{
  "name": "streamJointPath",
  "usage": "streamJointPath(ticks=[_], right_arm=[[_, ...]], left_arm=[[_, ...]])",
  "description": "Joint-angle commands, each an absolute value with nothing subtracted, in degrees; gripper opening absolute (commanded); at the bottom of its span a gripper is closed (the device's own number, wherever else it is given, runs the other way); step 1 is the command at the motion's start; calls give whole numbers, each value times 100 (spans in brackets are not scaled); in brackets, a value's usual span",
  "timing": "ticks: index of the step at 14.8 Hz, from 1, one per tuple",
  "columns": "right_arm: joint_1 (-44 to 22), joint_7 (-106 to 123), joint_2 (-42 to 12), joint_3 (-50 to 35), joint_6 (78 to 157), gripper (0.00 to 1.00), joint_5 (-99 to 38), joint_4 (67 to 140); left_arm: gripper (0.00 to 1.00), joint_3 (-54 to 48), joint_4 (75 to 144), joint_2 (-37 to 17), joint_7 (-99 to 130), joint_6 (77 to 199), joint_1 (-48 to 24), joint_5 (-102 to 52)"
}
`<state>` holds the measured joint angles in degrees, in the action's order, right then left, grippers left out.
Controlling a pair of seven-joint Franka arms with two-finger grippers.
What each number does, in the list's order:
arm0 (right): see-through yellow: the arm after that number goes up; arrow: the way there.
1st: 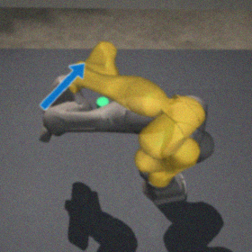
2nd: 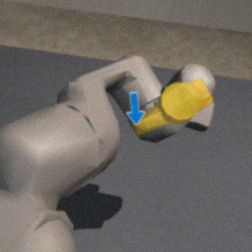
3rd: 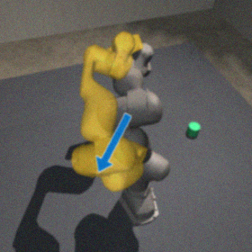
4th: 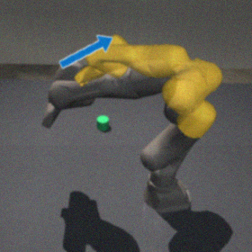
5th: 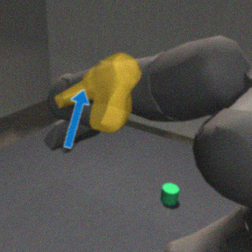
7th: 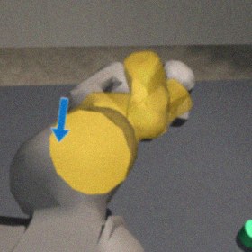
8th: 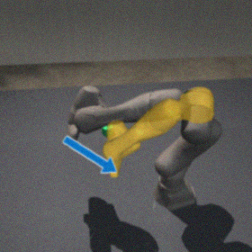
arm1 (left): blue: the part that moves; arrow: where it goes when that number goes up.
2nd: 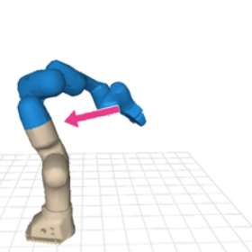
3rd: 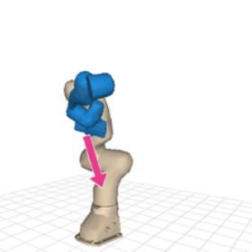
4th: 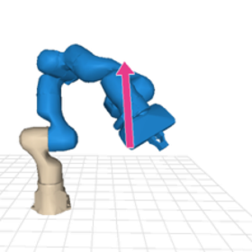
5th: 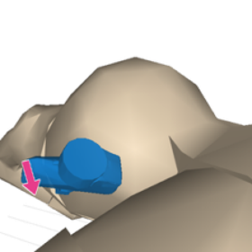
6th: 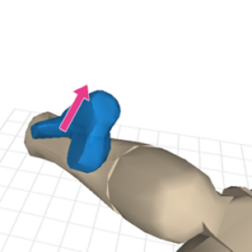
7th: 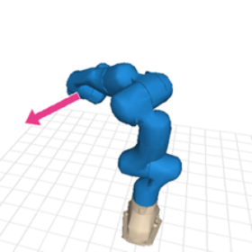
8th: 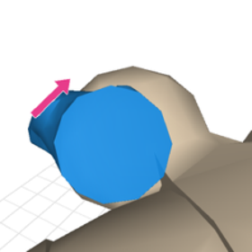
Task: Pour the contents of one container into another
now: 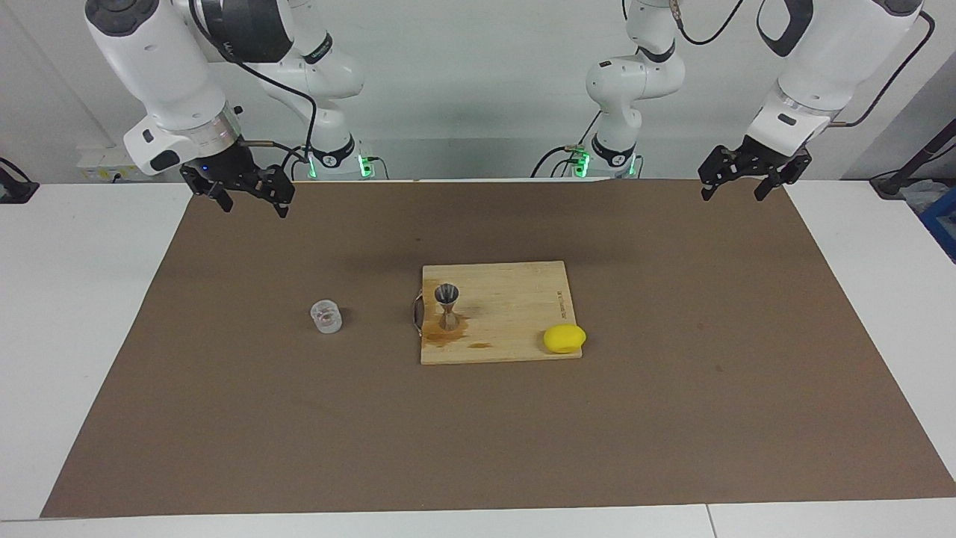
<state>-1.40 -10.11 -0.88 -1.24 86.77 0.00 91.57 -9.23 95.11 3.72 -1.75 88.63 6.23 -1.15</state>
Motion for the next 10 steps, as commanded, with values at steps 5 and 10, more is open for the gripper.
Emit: streamJointPath(ticks=[5,10], right_arm=[[-53,-853,-18,-149,8675,99,79,9211],[26,-861,-18,-132,8675,99,70,9211]], left_arm=[[100,-861,9598,439,-211,8886,571,-97],[100,-861,9589,431,-211,8886,563,-97]])
